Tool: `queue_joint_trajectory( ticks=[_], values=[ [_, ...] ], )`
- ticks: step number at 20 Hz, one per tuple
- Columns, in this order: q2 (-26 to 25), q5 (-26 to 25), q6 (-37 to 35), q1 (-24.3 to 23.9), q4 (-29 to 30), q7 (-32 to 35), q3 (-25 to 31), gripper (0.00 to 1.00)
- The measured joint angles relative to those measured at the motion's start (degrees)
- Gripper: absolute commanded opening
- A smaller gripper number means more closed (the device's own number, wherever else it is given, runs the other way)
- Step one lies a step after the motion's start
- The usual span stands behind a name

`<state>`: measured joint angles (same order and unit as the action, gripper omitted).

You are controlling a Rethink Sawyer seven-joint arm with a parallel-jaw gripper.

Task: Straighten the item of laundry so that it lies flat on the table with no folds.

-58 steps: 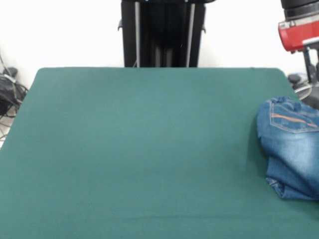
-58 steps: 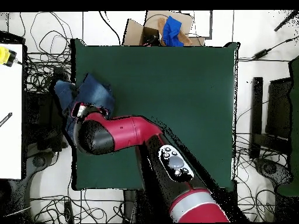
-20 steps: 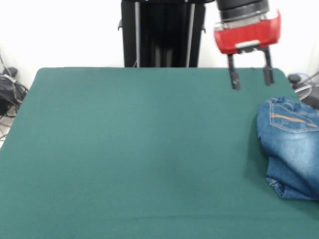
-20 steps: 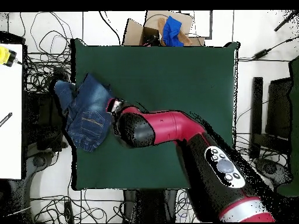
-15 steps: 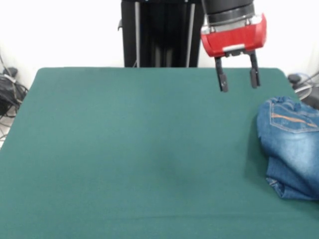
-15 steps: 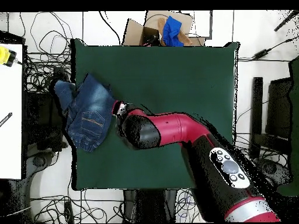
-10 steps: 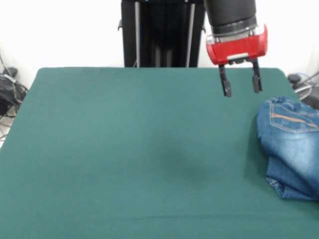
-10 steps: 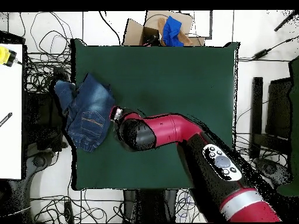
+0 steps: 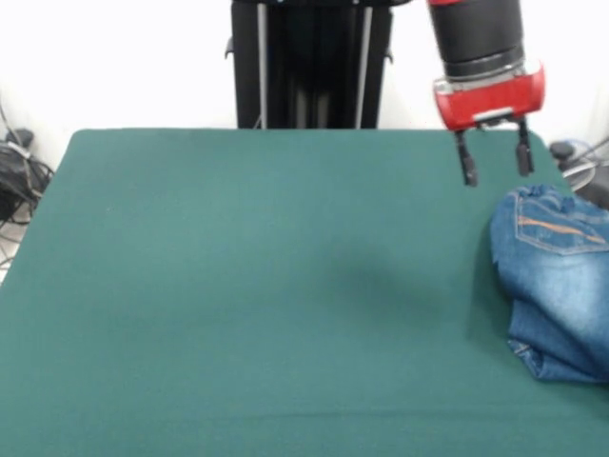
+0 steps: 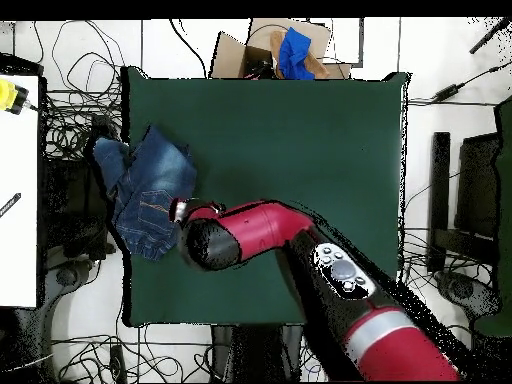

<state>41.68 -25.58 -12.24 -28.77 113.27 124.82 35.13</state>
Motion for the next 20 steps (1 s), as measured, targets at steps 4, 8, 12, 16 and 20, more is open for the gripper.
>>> queue_joint_trajectory(
  ticks=[4,8,12,16,20],
  values=[
    [-0.66,-1.45,5.91,6.97,-0.01,0.0,-3.71,1.0],
    [-3.03,-1.7,12.96,14.67,-0.02,0.0,-7.64,1.0],
    [-4.75,-1.23,15.89,18.5,-0.03,0.0,-9.2,1.0],
    [-6.69,0.12,17.21,22.12,-0.04,0.0,-10.67,1.0],
    [-8.59,0.18,17.22,21.62,-0.06,0.0,-10.8,1.0]
  ],
)
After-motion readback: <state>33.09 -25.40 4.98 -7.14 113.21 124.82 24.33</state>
